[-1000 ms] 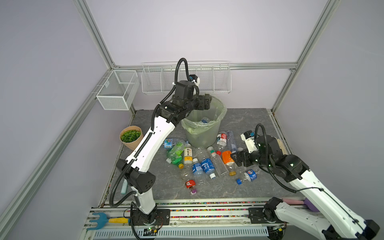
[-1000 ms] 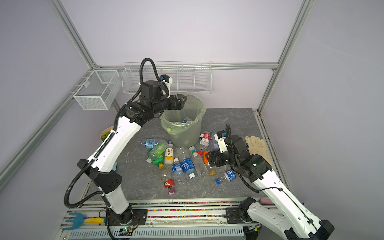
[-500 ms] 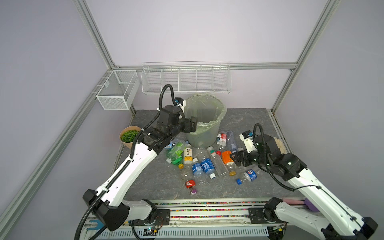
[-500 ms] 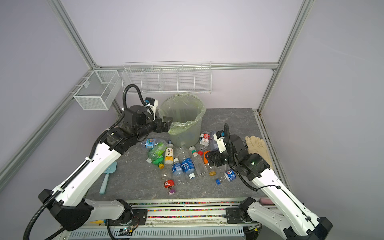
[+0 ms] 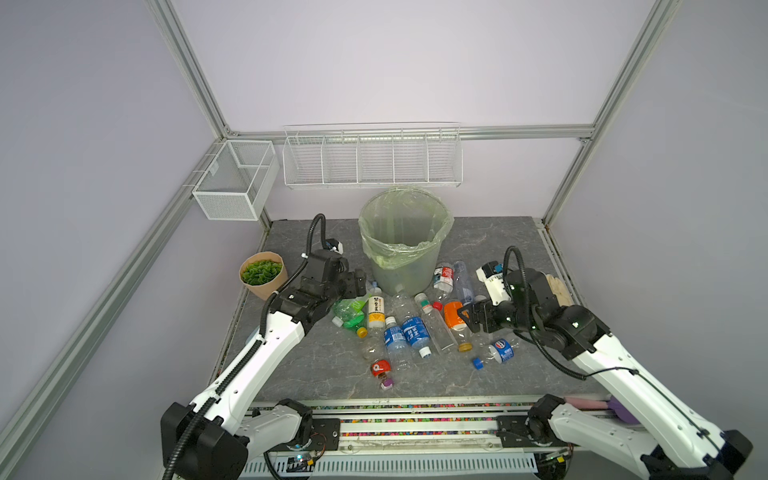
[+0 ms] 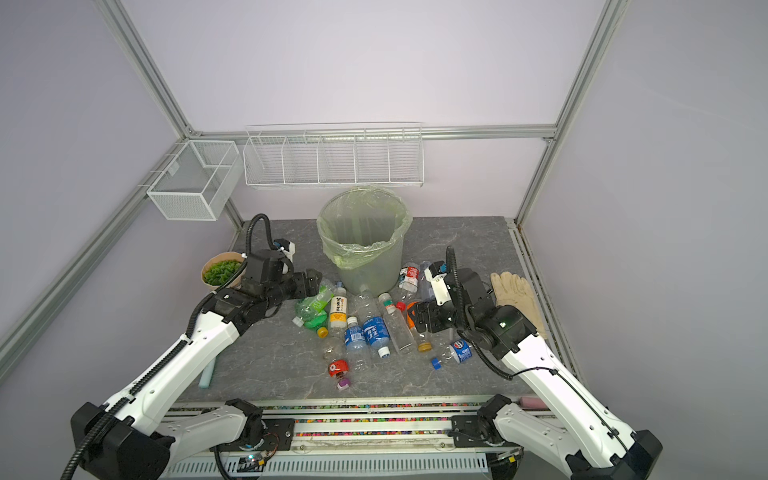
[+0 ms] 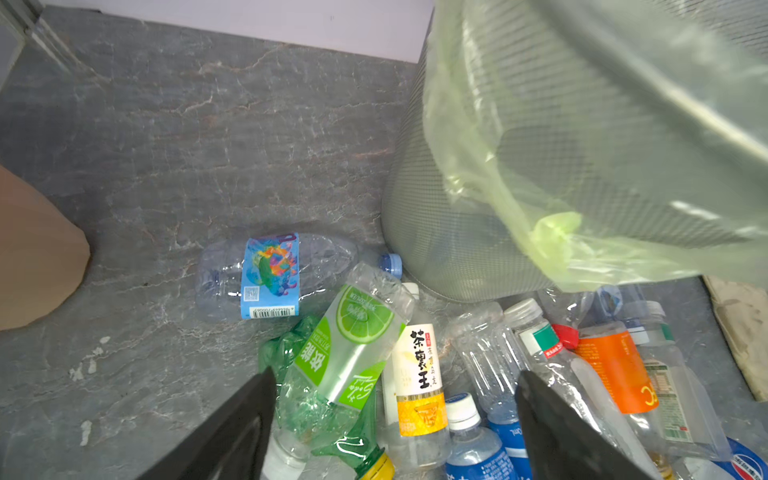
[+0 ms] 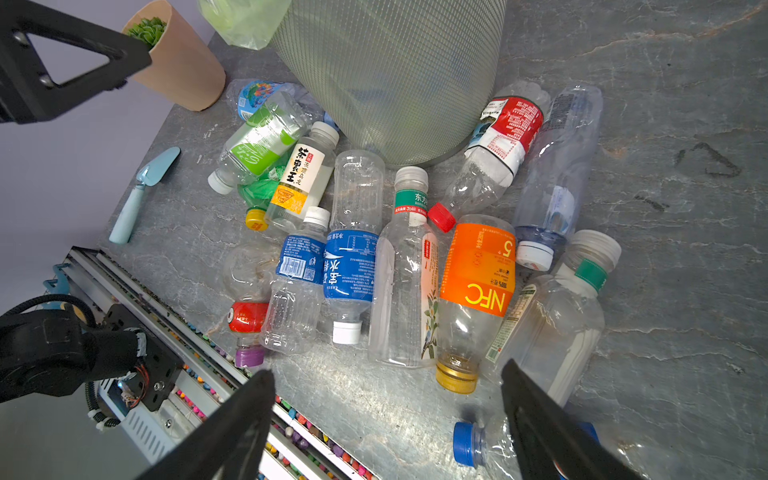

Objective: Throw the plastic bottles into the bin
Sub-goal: 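Lower the left gripper onto the lime-labelled clear bottle beside the bin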

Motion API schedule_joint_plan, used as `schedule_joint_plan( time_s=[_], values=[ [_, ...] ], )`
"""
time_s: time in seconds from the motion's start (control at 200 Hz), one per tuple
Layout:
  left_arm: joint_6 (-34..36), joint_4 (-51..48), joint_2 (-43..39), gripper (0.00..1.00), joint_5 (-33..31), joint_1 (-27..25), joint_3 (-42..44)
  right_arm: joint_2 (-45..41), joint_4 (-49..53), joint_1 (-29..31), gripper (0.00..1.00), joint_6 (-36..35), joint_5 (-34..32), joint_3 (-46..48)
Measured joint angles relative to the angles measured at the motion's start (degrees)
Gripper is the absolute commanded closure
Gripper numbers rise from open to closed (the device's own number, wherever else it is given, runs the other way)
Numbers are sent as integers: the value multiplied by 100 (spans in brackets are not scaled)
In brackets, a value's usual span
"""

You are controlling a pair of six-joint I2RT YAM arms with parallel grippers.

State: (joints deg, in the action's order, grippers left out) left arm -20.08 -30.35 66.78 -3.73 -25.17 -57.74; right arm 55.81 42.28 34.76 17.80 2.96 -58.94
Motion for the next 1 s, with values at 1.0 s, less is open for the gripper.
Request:
schedule_joint_plan(
  time_s=[1.0],
  values=[
    [-24,26,2282,19,232,166,-162,149,-278,0,12,22,162,52]
  ],
)
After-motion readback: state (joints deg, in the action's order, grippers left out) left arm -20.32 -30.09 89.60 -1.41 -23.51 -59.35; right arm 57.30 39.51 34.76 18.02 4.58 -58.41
